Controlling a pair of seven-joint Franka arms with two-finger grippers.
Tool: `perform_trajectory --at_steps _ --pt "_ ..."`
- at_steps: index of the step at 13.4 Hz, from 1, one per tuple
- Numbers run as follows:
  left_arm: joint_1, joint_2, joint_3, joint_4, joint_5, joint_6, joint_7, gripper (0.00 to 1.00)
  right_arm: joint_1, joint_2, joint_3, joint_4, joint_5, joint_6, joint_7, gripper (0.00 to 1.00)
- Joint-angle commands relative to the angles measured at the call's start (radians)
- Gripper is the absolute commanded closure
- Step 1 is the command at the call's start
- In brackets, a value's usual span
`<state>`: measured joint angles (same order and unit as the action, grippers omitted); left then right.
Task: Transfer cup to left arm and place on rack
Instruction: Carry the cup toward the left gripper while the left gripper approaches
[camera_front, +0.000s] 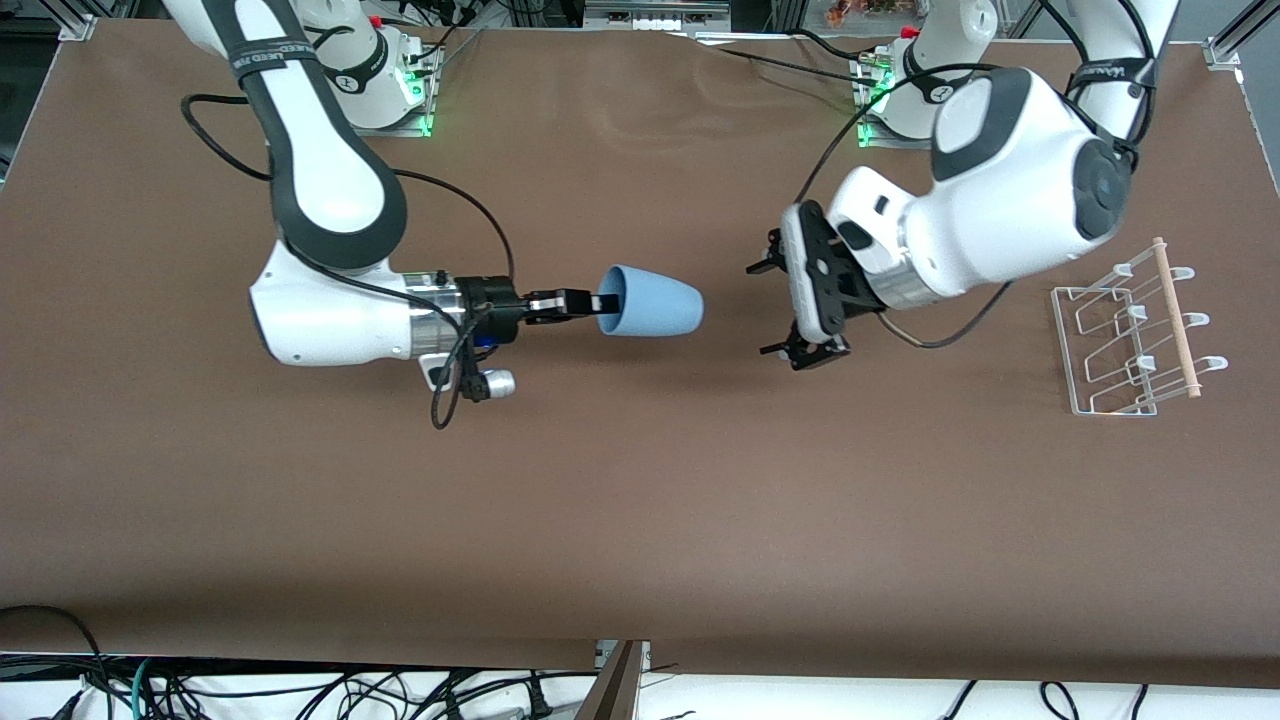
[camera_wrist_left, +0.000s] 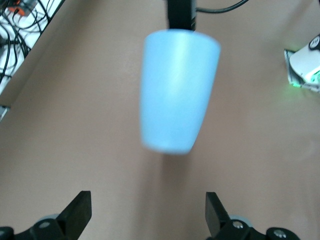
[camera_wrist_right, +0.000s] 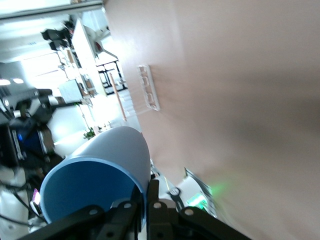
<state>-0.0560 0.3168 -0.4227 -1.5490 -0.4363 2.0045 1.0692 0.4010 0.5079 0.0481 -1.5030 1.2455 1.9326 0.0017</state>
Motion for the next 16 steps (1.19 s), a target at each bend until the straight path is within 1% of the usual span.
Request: perform_trajectory --at_steps 1,5,8,9,11,13,14,15,16 --pt "-0.001 -0.036 -0.036 -0.036 0.088 0.052 0.009 0.0 0.065 0.017 -0.007 0.029 0.063 0.089 0.001 1.0" --pt "0.001 -0.044 -0.1 -0.037 0.18 0.065 -0.072 0.0 0.105 0.029 -0.007 0.064 0.084 0.117 0.009 1.0" --pt "-0.001 -0.058 -0.102 -0.059 0.201 0.074 -0.077 0.0 0.105 0.029 -0.007 0.069 0.086 0.118 0.009 1.0" --pt "-0.001 -0.053 -0.105 -0.071 0.227 0.106 -0.098 0.0 0.105 0.029 -0.007 0.069 0.086 0.118 0.009 1.0" --pt "-0.008 -0.047 -0.105 -0.097 0.234 0.152 -0.127 0.0 0.105 0.026 -0.008 0.069 0.086 0.117 0.009 1.0" --pt "-0.01 -0.035 -0.105 -0.095 0.237 0.152 -0.14 0.0 0.105 0.026 -0.008 0.07 0.088 0.12 0.009 1.0" --pt "-0.01 -0.028 -0.105 -0.095 0.237 0.158 -0.138 0.07 0.105 0.026 -0.008 0.072 0.092 0.118 0.009 1.0" --pt "-0.011 -0.024 -0.105 -0.095 0.237 0.16 -0.138 0.48 0.105 0.026 -0.008 0.079 0.092 0.12 0.009 1.0" --pt "-0.011 -0.024 -0.105 -0.095 0.235 0.16 -0.141 0.87 0.105 0.026 -0.008 0.083 0.092 0.12 0.011 1.0"
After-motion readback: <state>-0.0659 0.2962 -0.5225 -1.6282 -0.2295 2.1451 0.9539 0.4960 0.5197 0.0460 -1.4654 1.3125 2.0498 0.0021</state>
